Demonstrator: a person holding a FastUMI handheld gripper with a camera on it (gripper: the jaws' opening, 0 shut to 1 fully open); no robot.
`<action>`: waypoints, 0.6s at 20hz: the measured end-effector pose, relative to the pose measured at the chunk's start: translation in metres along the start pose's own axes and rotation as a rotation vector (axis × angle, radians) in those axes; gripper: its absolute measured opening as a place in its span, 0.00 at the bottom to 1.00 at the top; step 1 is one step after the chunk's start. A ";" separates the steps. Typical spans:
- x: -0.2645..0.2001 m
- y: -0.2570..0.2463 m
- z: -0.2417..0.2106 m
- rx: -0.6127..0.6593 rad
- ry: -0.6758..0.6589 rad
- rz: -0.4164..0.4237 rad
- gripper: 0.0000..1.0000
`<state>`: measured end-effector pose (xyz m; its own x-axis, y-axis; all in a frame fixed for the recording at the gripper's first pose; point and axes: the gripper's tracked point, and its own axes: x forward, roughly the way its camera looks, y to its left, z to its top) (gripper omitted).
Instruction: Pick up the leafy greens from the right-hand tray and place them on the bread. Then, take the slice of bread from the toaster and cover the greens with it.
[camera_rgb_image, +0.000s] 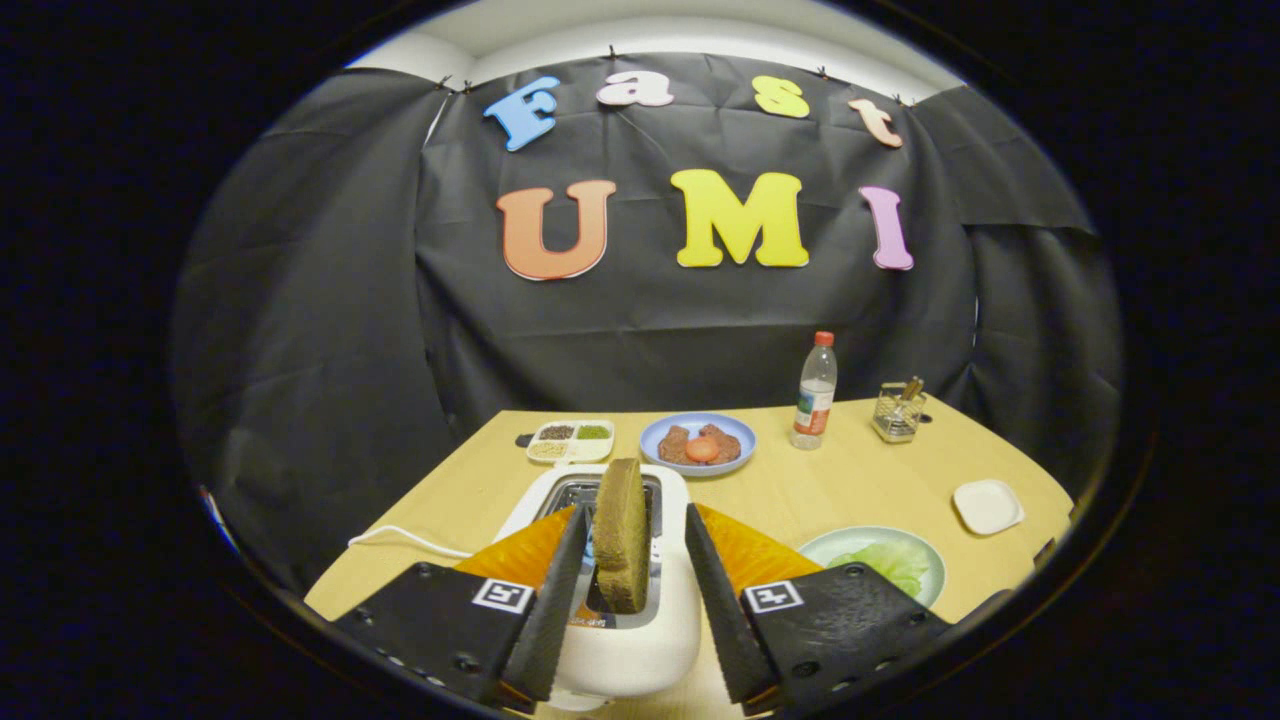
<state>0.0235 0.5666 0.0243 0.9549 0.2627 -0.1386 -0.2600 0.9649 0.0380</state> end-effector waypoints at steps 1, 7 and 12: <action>0.005 0.002 -0.001 0.010 0.013 0.004 0.57; 0.014 0.002 0.004 0.025 0.049 0.015 0.17; -0.004 0.007 0.031 0.044 -0.013 0.084 0.10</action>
<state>0.0223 0.5721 0.0563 0.9319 0.3423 -0.1199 -0.3329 0.9385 0.0919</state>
